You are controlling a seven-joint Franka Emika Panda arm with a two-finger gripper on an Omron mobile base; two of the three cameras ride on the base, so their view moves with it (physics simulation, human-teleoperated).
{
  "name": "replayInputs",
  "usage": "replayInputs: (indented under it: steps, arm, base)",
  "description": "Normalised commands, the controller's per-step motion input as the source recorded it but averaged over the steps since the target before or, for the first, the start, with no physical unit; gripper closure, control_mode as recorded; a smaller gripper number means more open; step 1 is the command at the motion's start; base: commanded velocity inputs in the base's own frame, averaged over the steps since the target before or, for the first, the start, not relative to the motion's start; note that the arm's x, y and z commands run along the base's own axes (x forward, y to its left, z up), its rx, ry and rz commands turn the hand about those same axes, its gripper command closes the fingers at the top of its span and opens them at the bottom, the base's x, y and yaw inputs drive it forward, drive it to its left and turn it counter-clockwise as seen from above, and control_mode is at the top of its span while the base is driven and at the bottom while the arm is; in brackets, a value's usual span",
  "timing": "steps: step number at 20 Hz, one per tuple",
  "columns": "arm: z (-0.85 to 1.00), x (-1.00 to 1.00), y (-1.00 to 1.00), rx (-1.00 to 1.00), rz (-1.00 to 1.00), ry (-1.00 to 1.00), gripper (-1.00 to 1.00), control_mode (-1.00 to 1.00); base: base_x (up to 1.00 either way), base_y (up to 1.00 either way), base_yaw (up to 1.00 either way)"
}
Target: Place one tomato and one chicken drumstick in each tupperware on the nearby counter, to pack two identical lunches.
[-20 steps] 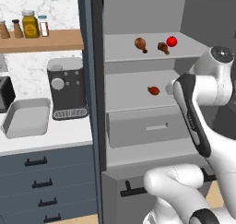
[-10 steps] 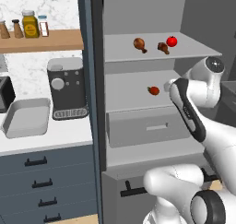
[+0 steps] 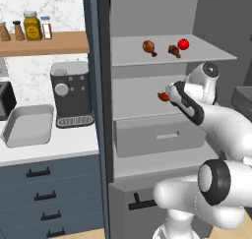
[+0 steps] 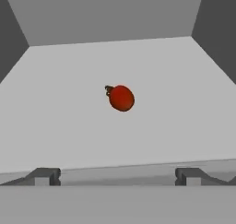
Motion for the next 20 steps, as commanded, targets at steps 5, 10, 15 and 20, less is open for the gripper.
replayInputs:
  steps: [5,10,15,20]
  arm:
    - [-0.4,0.49,0.0,-0.1,0.0,-0.01,-1.0,-1.0]
    - [-0.21,0.52,0.0,0.0,-0.01,0.0,-1.0,-1.0]
    - [-0.12,0.6,0.0,0.0,-0.01,0.03,-1.0,-1.0]
    - [-0.2,0.45,0.0,0.0,0.0,0.02,-1.0,-1.0]
  base:
    - [0.0,0.0,0.0]
    - [0.0,0.0,0.0]
    - [0.0,0.0,0.0]
    - [0.0,0.0,0.0]
